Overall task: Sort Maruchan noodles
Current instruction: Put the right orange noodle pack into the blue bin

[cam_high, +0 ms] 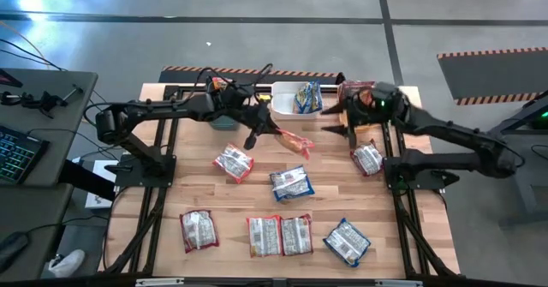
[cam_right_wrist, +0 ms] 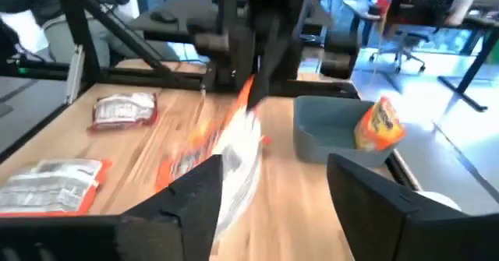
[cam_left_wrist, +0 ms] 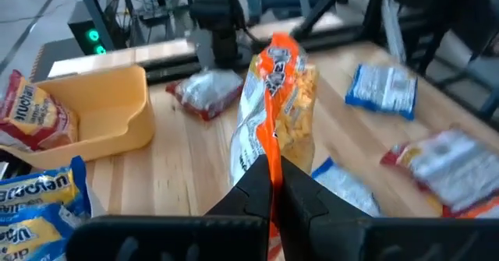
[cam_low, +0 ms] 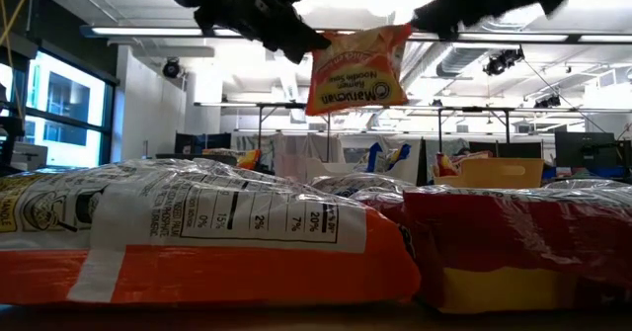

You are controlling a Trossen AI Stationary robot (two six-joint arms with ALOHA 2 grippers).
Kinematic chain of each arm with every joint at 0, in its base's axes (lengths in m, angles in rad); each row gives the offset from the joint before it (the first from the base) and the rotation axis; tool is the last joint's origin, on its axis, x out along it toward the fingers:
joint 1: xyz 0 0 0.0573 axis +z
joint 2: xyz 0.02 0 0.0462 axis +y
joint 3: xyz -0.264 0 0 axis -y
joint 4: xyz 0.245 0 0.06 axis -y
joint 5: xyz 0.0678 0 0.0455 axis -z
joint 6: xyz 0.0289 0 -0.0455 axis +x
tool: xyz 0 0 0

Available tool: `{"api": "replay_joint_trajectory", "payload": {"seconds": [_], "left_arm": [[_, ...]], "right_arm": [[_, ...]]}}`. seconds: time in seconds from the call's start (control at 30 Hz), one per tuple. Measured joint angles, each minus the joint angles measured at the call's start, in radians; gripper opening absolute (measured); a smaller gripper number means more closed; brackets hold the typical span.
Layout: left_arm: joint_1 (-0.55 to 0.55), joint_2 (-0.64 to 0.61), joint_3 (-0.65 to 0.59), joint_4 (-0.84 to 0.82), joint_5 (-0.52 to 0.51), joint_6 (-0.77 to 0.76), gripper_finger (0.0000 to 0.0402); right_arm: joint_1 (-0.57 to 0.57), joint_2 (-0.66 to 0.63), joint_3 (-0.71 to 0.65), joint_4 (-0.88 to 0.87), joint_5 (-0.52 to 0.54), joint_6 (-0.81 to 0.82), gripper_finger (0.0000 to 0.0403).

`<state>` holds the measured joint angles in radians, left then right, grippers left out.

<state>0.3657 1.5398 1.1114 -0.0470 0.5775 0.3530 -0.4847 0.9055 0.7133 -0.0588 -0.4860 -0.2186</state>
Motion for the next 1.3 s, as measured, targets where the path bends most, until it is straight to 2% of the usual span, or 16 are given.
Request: {"api": "replay_joint_trajectory", "payload": {"seconds": [0.13,0.27,0.37,0.5,0.6,0.73,1.03,1.3], "left_arm": [[0.036,0.0,0.0,0.113,0.095,-0.103,0.0],[0.065,0.0,0.0,0.211,0.113,-0.196,0.0],[0.077,0.0,-0.008,0.294,0.114,-0.236,0.0],[0.095,0.0,-0.04,0.514,0.151,-0.338,0.0],[0.11,-0.002,-0.045,0.652,0.154,-0.4,0.0],[0.119,-0.002,-0.045,0.755,0.153,-0.455,0.0],[0.122,-0.002,-0.045,0.968,0.145,-0.538,0.0],[0.163,-0.046,-0.045,1.04,0.143,-0.606,0.0]], "right_arm": [[0.0,-0.042,-0.269,0.397,0.036,0.083,0.0224],[0.009,-0.042,-0.482,0.836,0.102,0.155,0.0225],[0.027,-0.041,-0.579,1.011,0.187,0.221,0.0225],[0.075,-0.017,-0.633,1.123,0.26,0.256,0.0225],[0.117,0.018,-0.618,1.146,0.323,0.232,0.0225],[0.157,0.094,-0.547,1.19,0.399,0.152,0.0225],[0.16,0.354,-0.278,1.204,0.351,0.031,0.0225],[0.155,0.504,-0.156,1.2,0.405,-0.076,0.0225]]}}
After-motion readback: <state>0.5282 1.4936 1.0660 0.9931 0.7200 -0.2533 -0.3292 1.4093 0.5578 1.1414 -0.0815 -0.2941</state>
